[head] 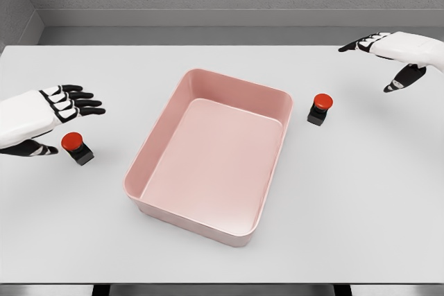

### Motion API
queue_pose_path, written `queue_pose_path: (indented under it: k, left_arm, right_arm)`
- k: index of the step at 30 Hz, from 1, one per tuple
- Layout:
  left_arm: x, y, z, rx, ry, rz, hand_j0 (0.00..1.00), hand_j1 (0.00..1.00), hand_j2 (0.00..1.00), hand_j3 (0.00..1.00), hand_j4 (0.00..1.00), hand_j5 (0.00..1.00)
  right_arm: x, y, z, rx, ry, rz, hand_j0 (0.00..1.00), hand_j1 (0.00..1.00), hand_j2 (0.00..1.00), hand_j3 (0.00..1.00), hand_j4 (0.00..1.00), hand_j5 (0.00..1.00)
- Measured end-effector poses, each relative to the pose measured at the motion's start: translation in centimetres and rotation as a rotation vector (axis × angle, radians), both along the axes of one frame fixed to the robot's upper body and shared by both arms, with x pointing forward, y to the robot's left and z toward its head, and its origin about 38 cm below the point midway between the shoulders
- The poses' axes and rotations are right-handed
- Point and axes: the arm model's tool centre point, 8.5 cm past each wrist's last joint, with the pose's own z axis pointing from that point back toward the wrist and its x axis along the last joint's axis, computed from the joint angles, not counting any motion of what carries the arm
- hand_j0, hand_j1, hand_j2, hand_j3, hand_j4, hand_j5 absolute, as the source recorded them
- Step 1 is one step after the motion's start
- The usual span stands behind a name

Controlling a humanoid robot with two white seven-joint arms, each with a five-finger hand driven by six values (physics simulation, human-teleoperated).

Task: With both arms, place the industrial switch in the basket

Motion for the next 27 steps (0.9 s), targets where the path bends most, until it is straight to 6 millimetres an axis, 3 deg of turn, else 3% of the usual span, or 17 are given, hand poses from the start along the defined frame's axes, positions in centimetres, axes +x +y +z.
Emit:
queue_pose_path:
  k: [7, 11, 19, 27]
  left_arm:
    - [0.7, 1.7, -0.7, 0.030, 0.002, 0.053, 1.00, 1.00, 1.00, 1.00, 1.00, 1.00]
    - [1.1, 2.9, -1.8, 0.042, 0.012, 0.095, 1.00, 1.00, 1.00, 1.00, 1.00, 1.00]
    - [1.0, 1.2, -4.1, 0.081, -0.005, 0.058, 1.00, 1.00, 1.00, 1.00, 1.00, 1.00]
    - [1.0, 1.5, -5.3, 0.091, 0.007, 0.072, 1.00, 1.00, 1.00, 1.00, 1.00, 1.00]
  right_arm:
    - [-0.1, 0.1, 0.0, -0.012, 0.001, 0.008, 1.00, 1.00, 1.00, 1.00, 1.00, 1.00]
    - [-0.4, 0.4, -1.0, -0.031, 0.024, 0.030, 1.00, 1.00, 1.00, 1.00, 1.00, 1.00]
    - [-0.8, 3.7, -2.5, -0.011, 0.024, 0.116, 1.00, 1.00, 1.00, 1.00, 1.00, 1.00]
    - [-0.8, 6.0, -3.6, 0.030, 0.044, 0.141, 1.00, 1.00, 1.00, 1.00, 1.00, 1.00]
